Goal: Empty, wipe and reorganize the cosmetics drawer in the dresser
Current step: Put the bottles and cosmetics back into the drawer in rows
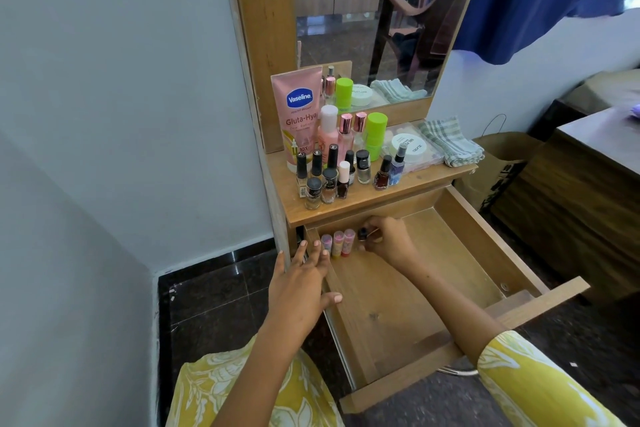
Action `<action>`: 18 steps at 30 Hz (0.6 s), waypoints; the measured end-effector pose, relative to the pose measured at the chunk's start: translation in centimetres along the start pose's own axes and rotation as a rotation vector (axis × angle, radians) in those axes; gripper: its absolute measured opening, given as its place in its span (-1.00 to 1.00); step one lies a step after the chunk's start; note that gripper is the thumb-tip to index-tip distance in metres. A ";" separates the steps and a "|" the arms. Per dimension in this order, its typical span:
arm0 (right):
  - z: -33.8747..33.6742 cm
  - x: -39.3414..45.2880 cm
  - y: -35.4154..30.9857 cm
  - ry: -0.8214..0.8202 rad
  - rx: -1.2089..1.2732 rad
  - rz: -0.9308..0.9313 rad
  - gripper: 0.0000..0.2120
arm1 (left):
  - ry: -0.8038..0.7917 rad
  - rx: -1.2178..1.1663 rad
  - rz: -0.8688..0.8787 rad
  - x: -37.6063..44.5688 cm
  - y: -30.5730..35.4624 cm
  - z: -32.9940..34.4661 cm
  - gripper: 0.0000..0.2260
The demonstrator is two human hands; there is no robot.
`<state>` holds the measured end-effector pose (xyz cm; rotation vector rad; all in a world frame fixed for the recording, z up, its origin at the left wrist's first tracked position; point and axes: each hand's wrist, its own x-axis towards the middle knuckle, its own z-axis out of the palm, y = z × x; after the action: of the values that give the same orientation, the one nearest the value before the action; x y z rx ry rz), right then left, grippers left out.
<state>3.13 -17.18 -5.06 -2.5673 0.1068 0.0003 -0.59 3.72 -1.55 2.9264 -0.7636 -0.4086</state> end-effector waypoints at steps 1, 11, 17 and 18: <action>0.0 0.0 -0.1 -0.004 0.005 0.005 -0.78 | -0.001 0.003 0.000 0.0 0.0 0.0 -0.34; -0.2 -0.4 -0.7 -0.039 0.020 0.035 -0.72 | -0.014 0.001 -0.008 -0.1 0.1 -0.1 -0.34; -0.4 -0.5 -0.7 -0.078 -0.013 0.070 -0.69 | -0.010 0.014 -0.015 -0.1 0.3 -0.2 -0.34; -0.7 -0.6 -0.7 -0.073 -0.015 0.093 -0.68 | -0.009 0.019 -0.016 -0.1 0.3 -0.2 -0.33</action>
<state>2.57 -16.98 -4.08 -2.5715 0.1989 0.1304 -0.73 3.49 -1.30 2.9523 -0.7506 -0.4180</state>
